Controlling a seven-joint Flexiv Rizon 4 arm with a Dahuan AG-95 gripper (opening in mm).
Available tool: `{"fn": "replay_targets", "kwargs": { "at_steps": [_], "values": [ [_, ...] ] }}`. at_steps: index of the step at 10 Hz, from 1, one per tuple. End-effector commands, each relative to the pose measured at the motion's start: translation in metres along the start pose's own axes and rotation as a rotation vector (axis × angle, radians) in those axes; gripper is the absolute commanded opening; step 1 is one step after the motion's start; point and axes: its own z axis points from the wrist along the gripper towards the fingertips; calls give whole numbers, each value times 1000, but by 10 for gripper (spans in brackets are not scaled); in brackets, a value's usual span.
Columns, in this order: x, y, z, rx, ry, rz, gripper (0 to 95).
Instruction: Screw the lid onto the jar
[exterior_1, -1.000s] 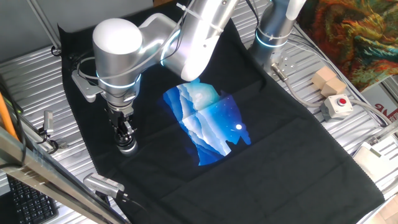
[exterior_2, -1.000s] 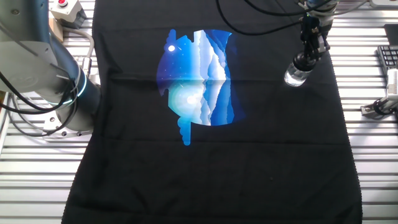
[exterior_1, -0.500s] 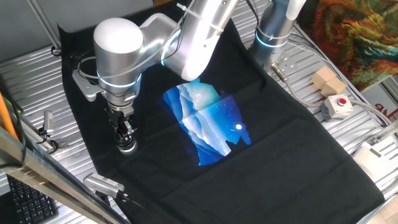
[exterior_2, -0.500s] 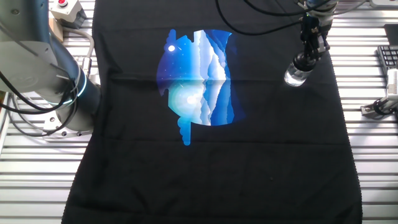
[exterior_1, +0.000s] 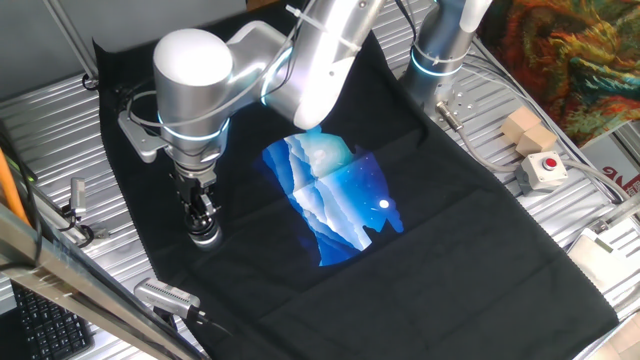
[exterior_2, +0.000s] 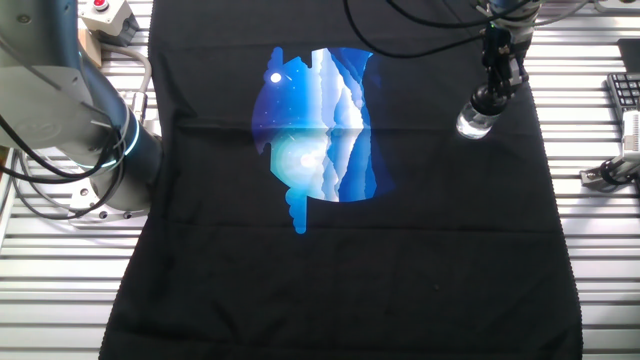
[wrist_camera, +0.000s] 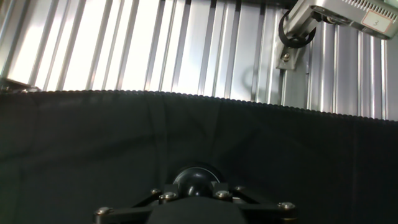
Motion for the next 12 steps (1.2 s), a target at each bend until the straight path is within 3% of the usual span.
{"fn": "replay_targets", "kwargs": {
  "at_steps": [1,3,6,10,12],
  "values": [
    [0,0,0,9,10,1,0],
    [0,0,0,-8,9,26,0],
    [1,0,1,13,10,40,0],
    [1,0,1,-2,4,81,0],
    [1,-1,1,11,11,106,0]
  ]
}}
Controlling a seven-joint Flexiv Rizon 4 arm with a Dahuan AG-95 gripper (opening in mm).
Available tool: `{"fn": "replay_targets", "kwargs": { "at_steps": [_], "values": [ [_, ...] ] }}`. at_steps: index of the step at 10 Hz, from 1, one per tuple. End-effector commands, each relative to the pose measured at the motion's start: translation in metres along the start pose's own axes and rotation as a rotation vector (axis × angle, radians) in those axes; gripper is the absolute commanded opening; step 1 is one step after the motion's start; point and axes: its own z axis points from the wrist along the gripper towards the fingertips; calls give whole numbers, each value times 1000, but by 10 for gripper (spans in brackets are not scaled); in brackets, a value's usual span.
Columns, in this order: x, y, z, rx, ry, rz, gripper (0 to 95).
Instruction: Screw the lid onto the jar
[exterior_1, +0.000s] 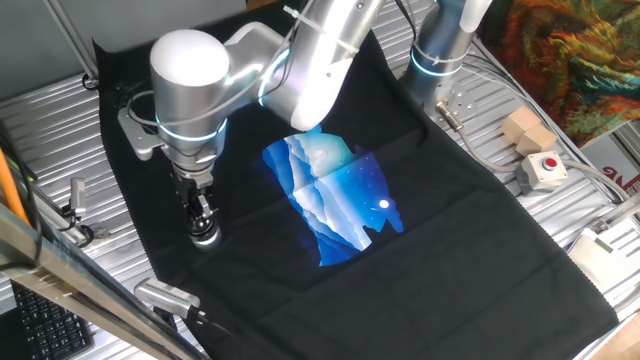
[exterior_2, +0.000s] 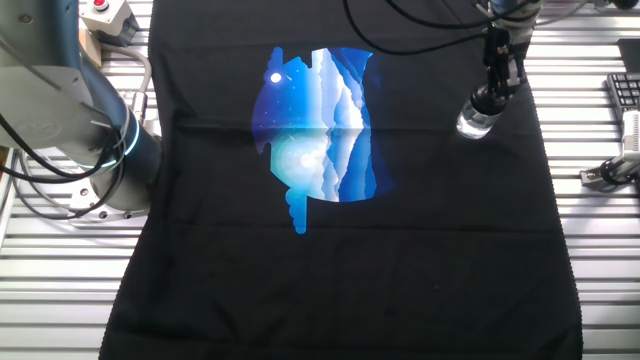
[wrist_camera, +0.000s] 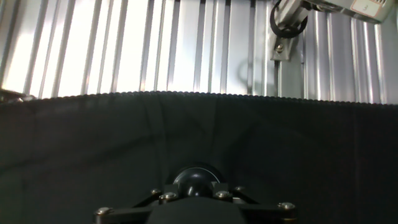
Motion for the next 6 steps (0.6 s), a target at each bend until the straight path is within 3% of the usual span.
{"fn": "replay_targets", "kwargs": {
  "at_steps": [1,6],
  "values": [
    [1,-1,0,13,4,21,0],
    [1,-1,0,14,10,90,0]
  ]
}}
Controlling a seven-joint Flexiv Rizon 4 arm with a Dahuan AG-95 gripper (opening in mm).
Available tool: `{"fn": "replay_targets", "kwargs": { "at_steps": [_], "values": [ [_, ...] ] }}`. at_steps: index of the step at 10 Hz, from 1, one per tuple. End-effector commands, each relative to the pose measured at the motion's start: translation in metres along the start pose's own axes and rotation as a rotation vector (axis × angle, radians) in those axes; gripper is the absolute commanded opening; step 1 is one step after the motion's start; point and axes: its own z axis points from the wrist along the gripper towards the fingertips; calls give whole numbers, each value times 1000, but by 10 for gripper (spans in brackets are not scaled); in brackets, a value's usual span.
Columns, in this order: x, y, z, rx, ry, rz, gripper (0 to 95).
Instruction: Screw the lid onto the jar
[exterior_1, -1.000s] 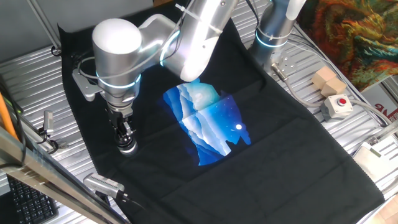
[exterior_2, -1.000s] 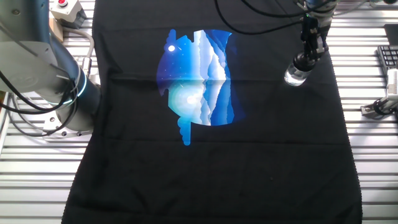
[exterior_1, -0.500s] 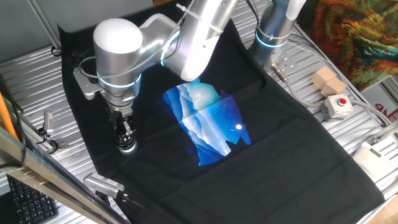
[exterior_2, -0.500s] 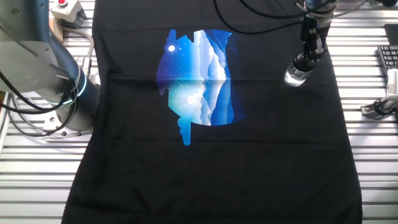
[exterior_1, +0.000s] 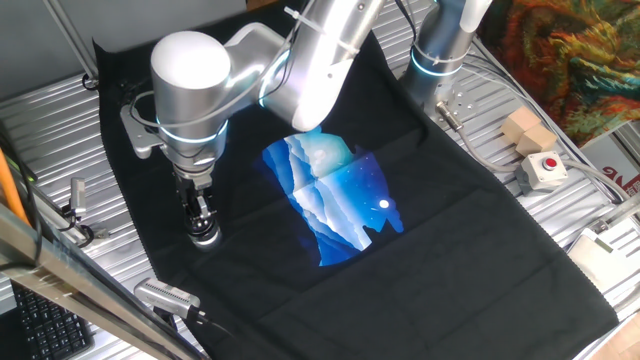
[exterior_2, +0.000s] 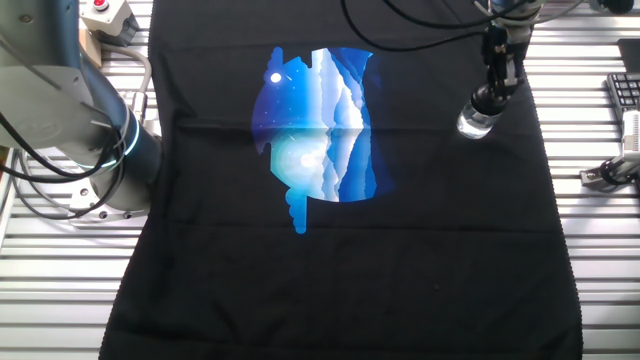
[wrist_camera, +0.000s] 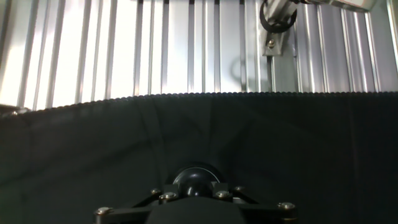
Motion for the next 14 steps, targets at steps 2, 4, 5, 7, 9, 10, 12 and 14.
{"fn": "replay_targets", "kwargs": {
  "at_steps": [2,4,5,7,9,10,12,14],
  "values": [
    [0,-1,0,3,3,33,0],
    [0,-1,0,6,3,76,0],
    [0,-1,0,7,3,102,0],
    [-1,-2,0,9,8,140,0],
    [-1,-2,-1,9,14,191,0],
    [-1,-2,0,10,16,213,0],
    [-1,-3,0,11,14,243,0],
    [-1,-4,0,20,14,241,0]
  ]
}}
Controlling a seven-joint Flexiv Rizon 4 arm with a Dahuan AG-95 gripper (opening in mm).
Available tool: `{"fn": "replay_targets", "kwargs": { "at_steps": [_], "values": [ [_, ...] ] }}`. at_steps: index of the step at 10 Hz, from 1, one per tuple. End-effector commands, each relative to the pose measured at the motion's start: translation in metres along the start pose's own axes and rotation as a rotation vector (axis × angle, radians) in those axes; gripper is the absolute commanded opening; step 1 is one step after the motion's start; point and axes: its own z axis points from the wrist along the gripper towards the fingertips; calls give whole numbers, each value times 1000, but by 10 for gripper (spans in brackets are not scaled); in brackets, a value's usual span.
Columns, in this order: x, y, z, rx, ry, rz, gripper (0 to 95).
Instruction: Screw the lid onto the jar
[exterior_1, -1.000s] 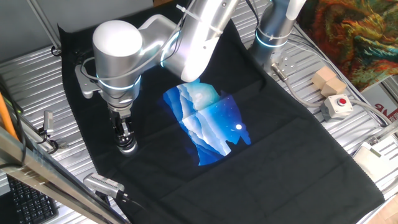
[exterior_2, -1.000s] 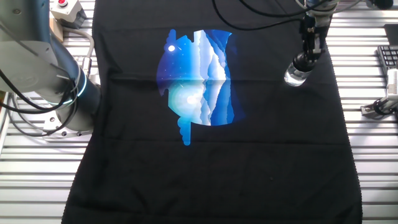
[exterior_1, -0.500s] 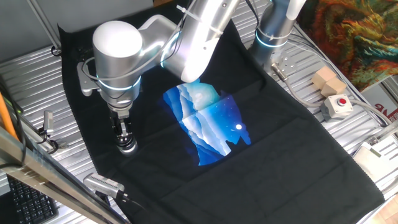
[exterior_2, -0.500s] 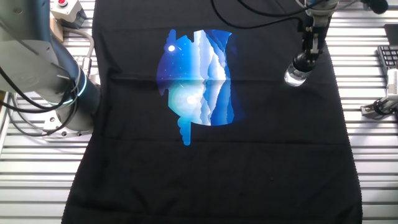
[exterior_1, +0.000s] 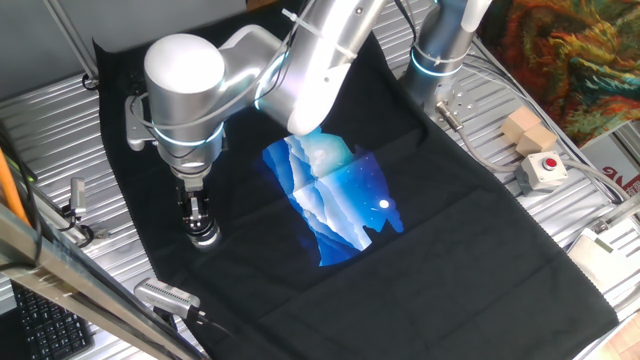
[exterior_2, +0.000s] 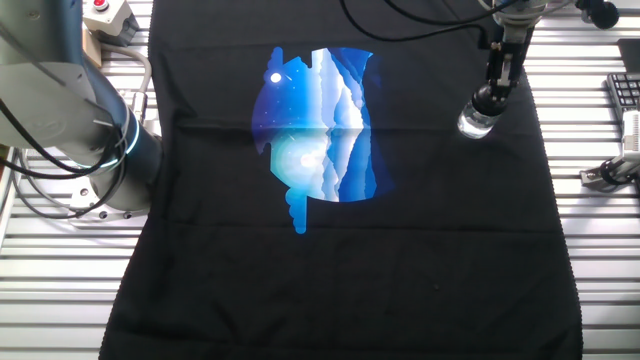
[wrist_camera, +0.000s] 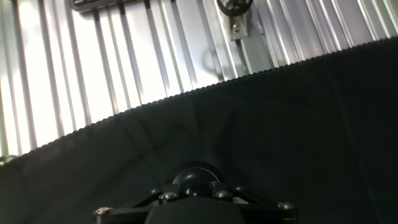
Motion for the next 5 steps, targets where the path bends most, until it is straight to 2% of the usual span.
{"fn": "replay_targets", "kwargs": {
  "at_steps": [1,5],
  "values": [
    [0,-2,-1,-2,-1,-4,0],
    [0,-2,-1,2,0,-5,0]
  ]
}}
